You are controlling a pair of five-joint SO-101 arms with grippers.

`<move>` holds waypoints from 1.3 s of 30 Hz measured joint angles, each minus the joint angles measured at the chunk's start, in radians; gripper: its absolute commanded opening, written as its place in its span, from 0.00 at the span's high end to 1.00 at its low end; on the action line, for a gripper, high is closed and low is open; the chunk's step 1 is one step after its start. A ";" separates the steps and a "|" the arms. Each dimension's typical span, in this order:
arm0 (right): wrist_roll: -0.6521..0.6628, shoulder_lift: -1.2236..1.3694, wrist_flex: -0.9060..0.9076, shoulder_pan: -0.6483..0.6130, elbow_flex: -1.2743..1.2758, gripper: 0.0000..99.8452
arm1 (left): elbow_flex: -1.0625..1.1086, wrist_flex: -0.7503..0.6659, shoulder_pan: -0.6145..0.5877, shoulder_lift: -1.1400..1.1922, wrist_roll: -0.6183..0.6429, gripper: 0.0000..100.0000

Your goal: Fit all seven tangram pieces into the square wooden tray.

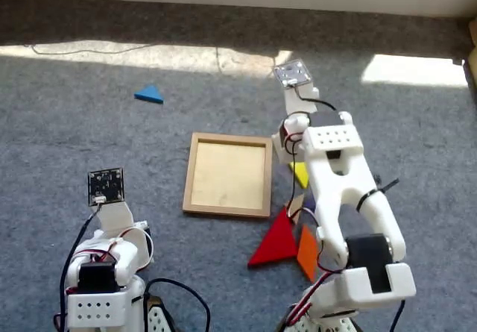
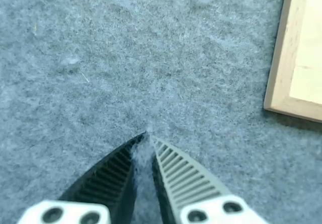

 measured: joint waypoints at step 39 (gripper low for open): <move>0.008 0.582 0.229 -0.011 -0.526 0.77 | 0.000 0.000 0.000 0.000 0.000 1.00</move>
